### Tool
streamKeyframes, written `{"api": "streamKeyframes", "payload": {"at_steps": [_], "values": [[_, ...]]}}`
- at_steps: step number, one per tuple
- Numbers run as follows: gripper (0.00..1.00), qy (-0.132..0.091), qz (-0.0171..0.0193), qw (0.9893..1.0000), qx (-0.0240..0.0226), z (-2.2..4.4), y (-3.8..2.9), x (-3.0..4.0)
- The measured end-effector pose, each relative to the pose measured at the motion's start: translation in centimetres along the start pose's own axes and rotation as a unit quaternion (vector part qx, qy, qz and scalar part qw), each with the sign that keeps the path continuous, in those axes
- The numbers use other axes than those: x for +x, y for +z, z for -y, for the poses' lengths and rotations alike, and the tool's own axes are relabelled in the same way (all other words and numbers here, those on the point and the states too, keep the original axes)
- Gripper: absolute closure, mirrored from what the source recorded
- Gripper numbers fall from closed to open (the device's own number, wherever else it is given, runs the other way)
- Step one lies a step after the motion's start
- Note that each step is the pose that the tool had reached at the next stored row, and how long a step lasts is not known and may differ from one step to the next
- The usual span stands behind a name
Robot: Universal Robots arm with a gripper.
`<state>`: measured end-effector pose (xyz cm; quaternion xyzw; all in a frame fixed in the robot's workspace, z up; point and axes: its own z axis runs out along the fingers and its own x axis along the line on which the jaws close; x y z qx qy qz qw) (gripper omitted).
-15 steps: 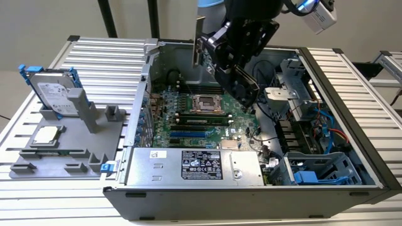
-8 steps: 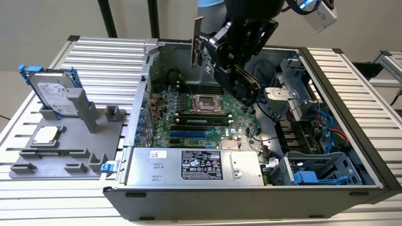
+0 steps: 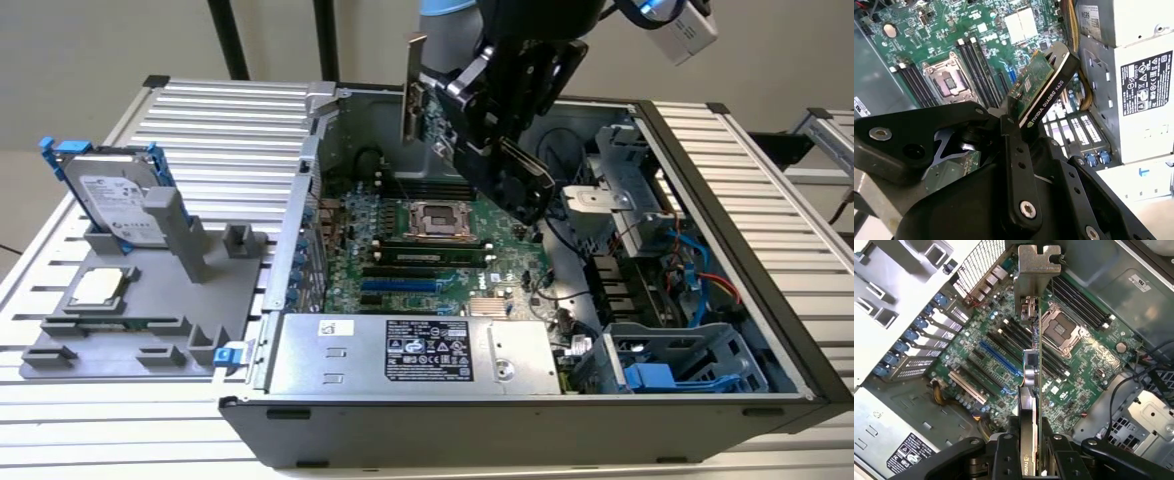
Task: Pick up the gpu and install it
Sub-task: 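Insert the gpu into the slot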
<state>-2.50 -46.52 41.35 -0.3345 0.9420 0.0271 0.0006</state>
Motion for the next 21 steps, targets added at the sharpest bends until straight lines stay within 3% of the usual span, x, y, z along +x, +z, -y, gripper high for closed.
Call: {"api": "streamKeyframes", "payload": {"at_steps": [11,21], "values": [[1.00,-0.032,-0.0016,0.9995,-0.0006,0.00,-0.07,0.00],[1.00,-0.060,-0.0031,0.9982,-0.0011,-0.01,-0.12,0.00]]}}
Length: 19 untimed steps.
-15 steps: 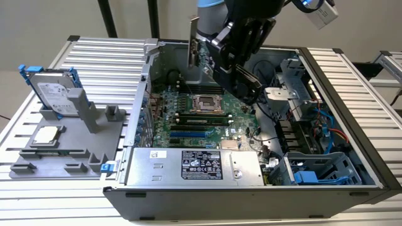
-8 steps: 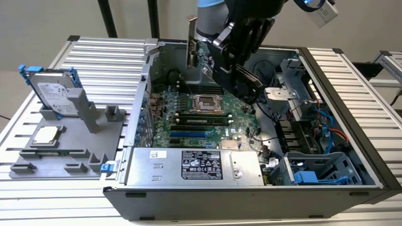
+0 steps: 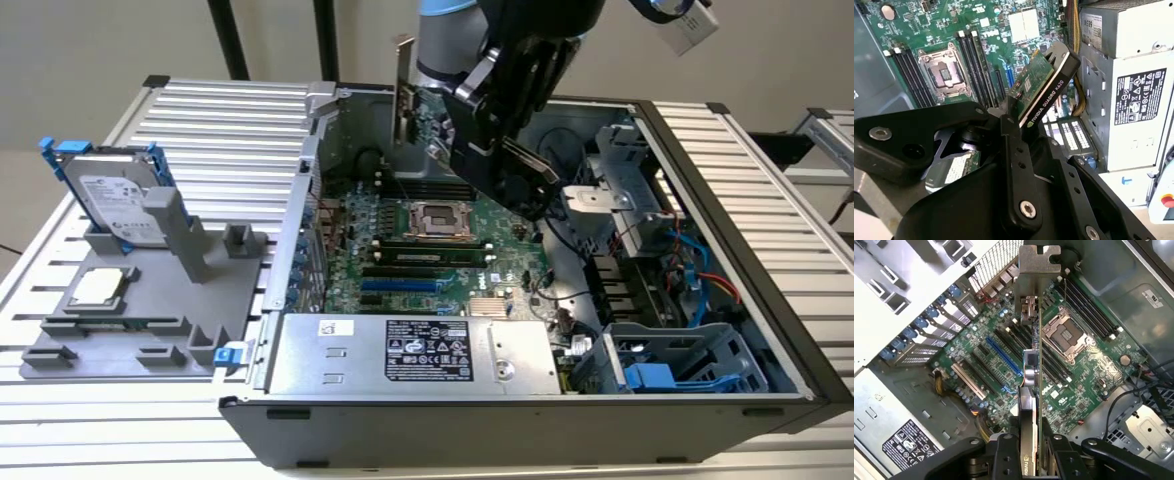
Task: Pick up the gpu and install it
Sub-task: 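Insert the gpu into the slot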
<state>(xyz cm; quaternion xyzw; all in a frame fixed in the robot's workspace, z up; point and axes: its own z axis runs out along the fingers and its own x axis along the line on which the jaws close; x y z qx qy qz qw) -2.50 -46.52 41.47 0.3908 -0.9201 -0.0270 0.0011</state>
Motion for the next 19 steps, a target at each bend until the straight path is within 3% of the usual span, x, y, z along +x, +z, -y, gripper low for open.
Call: {"api": "streamKeyframes", "payload": {"at_steps": [10,19], "values": [[1.00,-0.031,-0.0016,0.9995,-0.0006,0.00,-0.04,0.00],[1.00,-0.059,-0.0030,0.9983,-0.0011,0.00,-0.06,0.00]]}}
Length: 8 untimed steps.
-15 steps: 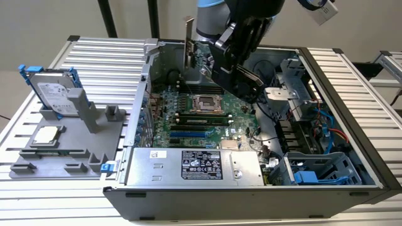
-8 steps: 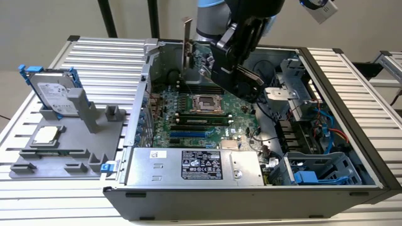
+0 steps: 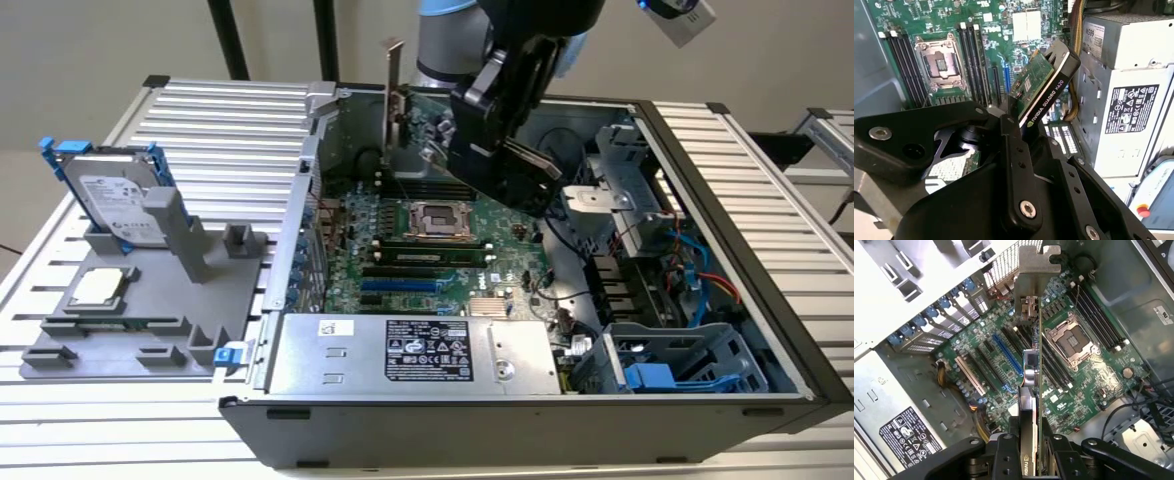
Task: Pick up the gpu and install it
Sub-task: 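Insert the gpu into the slot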
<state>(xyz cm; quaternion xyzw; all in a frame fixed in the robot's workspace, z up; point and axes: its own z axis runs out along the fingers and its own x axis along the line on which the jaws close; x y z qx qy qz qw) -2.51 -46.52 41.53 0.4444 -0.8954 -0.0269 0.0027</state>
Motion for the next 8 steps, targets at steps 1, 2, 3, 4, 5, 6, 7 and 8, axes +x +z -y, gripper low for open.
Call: {"api": "streamKeyframes", "payload": {"at_steps": [1,2,3,4,5,6,7,8], "values": [[1.00,-0.003,-0.0002,1.0000,-0.0001,0.00,0.00,0.00],[1.00,-0.006,-0.0003,1.0000,-0.0001,0.00,0.00,0.00],[1.00,-0.010,-0.0005,1.0000,-0.0002,0.00,0.00,0.00],[1.00,-0.013,-0.0006,0.9999,-0.0003,0.00,-0.01,0.00],[1.00,-0.016,-0.0008,0.9999,-0.0003,0.00,-0.01,0.00],[1.00,-0.019,-0.0010,0.9998,-0.0004,0.00,-0.01,0.00],[1.00,-0.022,-0.0011,0.9998,-0.0004,0.00,-0.01,0.00],[1.00,-0.025,-0.0012,0.9997,-0.0005,0.00,-0.01,0.00]]}}
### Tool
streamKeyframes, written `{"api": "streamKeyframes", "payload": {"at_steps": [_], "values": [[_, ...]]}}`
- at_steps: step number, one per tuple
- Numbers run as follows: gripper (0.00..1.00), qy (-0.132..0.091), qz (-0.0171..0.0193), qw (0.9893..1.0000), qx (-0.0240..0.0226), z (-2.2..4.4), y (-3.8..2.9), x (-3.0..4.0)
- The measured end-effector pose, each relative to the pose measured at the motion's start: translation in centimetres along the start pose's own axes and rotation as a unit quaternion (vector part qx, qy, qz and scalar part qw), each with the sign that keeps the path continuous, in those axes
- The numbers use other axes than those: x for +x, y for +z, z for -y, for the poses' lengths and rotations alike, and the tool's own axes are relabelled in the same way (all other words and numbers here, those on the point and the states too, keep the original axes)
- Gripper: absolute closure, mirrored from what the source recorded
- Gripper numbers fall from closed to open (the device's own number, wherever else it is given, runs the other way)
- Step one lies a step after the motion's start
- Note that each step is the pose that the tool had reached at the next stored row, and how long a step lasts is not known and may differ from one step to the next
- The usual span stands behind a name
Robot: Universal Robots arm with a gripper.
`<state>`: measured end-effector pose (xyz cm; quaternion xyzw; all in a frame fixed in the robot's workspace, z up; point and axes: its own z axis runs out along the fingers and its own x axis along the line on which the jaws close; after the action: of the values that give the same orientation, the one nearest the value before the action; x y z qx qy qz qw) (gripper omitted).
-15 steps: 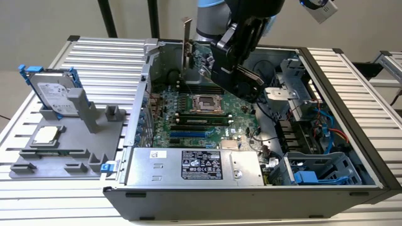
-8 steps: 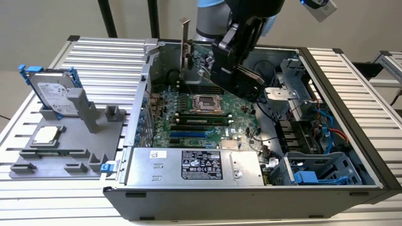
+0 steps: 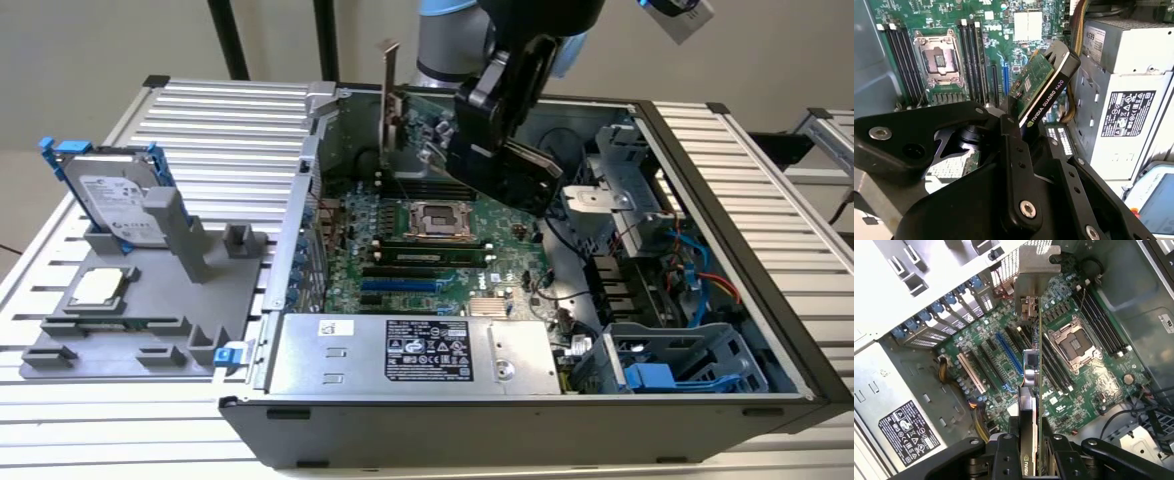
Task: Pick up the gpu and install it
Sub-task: 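Insert the gpu into the slot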
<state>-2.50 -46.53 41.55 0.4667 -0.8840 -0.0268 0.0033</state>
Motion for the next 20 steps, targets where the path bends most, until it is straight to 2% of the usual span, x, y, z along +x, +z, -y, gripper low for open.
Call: {"api": "streamKeyframes", "payload": {"at_steps": [9,20], "values": [[1.00,-0.028,-0.0015,0.9996,-0.0005,0.00,-0.02,0.00],[1.00,-0.060,-0.0030,0.9982,-0.0012,-0.01,-0.13,0.00]]}}
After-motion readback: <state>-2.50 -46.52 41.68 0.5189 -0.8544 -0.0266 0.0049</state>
